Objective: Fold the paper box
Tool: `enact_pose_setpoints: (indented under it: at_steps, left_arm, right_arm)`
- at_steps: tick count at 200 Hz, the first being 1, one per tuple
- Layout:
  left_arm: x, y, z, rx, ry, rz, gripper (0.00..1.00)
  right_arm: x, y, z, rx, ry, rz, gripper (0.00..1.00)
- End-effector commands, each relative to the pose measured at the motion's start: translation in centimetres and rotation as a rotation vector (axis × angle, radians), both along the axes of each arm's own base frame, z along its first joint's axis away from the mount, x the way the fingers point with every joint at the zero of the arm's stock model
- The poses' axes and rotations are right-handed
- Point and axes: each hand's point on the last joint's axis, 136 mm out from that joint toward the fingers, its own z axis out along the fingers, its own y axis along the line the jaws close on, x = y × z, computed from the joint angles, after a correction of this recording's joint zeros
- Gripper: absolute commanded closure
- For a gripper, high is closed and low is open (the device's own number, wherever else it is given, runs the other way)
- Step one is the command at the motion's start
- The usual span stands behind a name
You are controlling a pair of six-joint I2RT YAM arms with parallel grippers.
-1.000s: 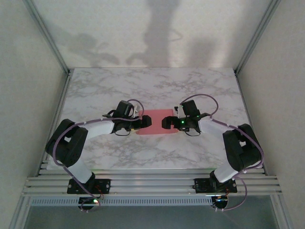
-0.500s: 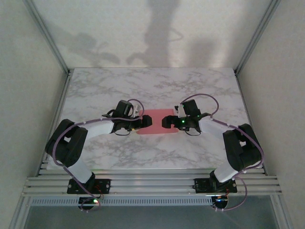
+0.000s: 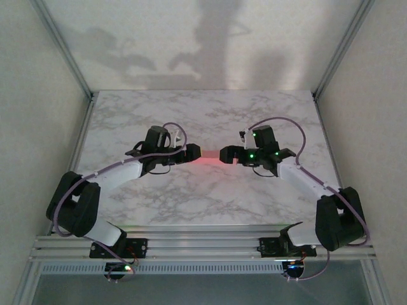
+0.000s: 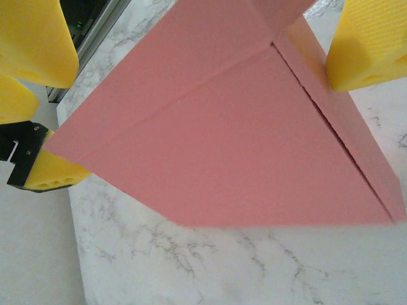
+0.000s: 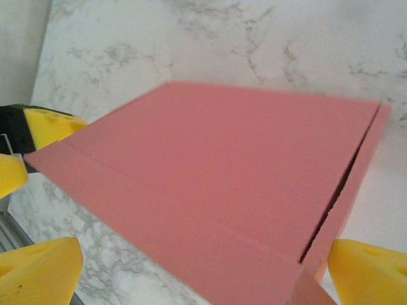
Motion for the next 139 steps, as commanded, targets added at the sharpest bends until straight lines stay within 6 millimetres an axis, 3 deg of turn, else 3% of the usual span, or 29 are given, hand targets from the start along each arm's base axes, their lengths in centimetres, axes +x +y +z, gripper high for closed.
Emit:
enact_pose_setpoints:
  at_steps: [1, 36, 139]
  left_arm:
    - [0.1, -0.5, 3.0, -0.041, -0.061, -0.032, 0.01]
    - [0.0, -0.4, 3.5, -0.048, -0.064, -0.026, 0.01]
    - [0.1, 0.2, 1.7, -0.002, -0.032, 0.000, 0.01]
  right_arm:
    - [-0.3, 0.1, 2.6, 0.033, -0.005, 0.004, 0.01]
    - [-0.5, 0.1, 3.2, 0.041, 0.023, -0.012, 0.01]
    - [-0.7, -0.5, 0.2, 0.004, 0.094, -0.047, 0.01]
